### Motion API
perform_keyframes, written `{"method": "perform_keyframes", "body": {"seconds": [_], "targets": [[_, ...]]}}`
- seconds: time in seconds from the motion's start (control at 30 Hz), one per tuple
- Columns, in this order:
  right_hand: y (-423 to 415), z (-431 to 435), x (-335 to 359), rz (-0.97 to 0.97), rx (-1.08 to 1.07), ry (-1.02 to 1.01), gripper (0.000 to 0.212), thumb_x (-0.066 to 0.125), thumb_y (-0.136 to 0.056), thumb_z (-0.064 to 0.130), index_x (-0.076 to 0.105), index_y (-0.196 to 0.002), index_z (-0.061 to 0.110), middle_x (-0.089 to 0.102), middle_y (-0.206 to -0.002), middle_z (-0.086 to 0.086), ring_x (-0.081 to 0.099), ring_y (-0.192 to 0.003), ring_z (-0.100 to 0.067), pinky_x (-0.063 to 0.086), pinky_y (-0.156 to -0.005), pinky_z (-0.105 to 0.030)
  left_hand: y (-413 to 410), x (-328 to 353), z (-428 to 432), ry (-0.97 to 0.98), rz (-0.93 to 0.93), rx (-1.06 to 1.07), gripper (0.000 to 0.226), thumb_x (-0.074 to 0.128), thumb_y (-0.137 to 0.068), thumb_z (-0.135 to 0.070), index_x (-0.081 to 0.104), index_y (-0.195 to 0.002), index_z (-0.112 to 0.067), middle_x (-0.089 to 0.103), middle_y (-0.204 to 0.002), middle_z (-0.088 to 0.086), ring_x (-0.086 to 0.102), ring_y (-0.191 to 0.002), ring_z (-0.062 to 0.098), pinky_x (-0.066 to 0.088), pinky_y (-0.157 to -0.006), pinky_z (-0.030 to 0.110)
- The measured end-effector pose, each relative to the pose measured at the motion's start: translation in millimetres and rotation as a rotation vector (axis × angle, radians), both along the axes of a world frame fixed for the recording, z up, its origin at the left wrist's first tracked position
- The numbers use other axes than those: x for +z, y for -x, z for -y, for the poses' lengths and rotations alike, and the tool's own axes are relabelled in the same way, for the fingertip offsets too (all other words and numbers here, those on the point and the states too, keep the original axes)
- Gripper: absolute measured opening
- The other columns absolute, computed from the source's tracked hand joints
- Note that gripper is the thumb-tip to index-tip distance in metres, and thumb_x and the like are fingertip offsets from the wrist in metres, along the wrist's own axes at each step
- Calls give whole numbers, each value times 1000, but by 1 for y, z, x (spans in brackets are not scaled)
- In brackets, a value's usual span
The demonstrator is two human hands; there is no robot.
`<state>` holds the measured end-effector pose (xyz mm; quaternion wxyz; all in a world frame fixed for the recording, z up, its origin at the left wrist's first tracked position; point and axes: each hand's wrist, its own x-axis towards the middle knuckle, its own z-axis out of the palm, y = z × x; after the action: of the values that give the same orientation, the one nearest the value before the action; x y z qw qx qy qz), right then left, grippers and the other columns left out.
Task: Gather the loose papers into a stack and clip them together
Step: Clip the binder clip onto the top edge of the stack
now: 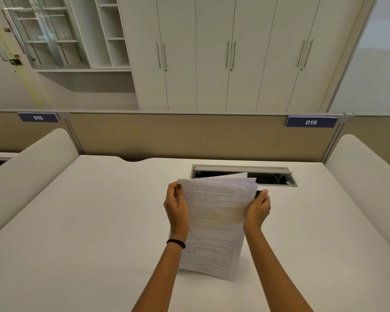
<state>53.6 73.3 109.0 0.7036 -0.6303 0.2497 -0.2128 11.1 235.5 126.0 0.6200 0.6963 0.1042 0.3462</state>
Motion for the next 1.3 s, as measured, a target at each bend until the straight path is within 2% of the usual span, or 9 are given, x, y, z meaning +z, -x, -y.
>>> {"method": "perform_keyframes", "body": {"seconds": [0.13, 0.27, 0.4, 0.63, 0.73, 0.87, 1.07, 1.2, 1.3], "targets": [[-3, 0, -2, 18, 26, -51, 42, 24, -98, 39, 48, -83, 7, 53, -75, -3, 50, -67, -12, 42, -66, -25, -4, 9, 2, -45, 59, 4, 13, 39, -96, -21, 51, -99, -19, 58, -84, -11, 61, -72, 13, 52, -58, 11], [-4, -2, 3, 71, 36, -66, 42, 25, -98, 38, 43, -68, 16, 48, -66, 0, 45, -62, -11, 37, -62, -26, -4, 16, 5, -50, 101, 39, 11, 38, -97, -20, 49, -97, -22, 57, -85, -14, 61, -73, 12, 52, -61, 9], [1, -4, 17, 161, -3, -80, 38, 25, -99, 33, 41, -68, 19, 46, -67, 2, 45, -62, -8, 37, -60, -20, -2, 21, 10, -28, 149, 53, 16, 36, -97, -19, 45, -95, -32, 55, -88, -15, 60, -78, 0, 51, -61, 9], [5, -4, 28, 320, -113, -37, 33, 26, -100, 28, 36, -69, 23, 35, -65, 3, 37, -58, -3, 35, -56, -11, -4, 17, 9, 31, 193, 83, 15, 33, -96, -20, 44, -106, -22, 51, -98, -16, 54, -89, -6, 48, -74, 9], [6, -6, 22, 289, -117, -36, 32, 27, -99, 31, 35, -69, 24, 36, -65, 2, 38, -61, -7, 35, -57, -11, -2, 9, 12, 34, 185, 41, 19, 31, -97, -18, 42, -112, -19, 50, -101, -17, 53, -91, -9, 47, -70, 5], [5, -6, 17, 237, -115, -38, 32, 26, -98, 33, 36, -69, 25, 41, -67, 2, 43, -63, -8, 38, -62, -17, 0, 3, 12, 19, 158, -19, 18, 33, -97, -19, 39, -114, -24, 51, -104, -17, 56, -91, -5, 50, -66, 9], [3, -7, 19, 219, -136, -27, 30, 27, -99, 29, 39, -74, 17, 41, -67, 2, 43, -62, -8, 37, -61, -15, 8, -3, 7, 26, 91, -132, 34, 51, -91, -19, 34, -116, -36, 49, -113, -16, 57, -103, 15, 57, -78, 21], [2, -8, 21, 228, -146, -25, 29, 27, -99, 26, 39, -80, 9, 39, -65, 2, 41, -60, -7, 36, -54, -7, 14, -5, 6, 45, 38, -196, 39, 59, -87, -12, 38, -111, -34, 52, -106, -16, 59, -96, 11, 53, -65, 11], [3, -9, 23, 238, -146, -16, 30, 27, -100, 27, 37, -72, 17, 38, -65, 2, 40, -59, -7, 36, -53, -8, 13, -5, 1, 33, 9, -186, 31, 60, -86, -13, 45, -101, -35, 56, -96, -13, 61, -87, 12, 51, -60, 8]]}}
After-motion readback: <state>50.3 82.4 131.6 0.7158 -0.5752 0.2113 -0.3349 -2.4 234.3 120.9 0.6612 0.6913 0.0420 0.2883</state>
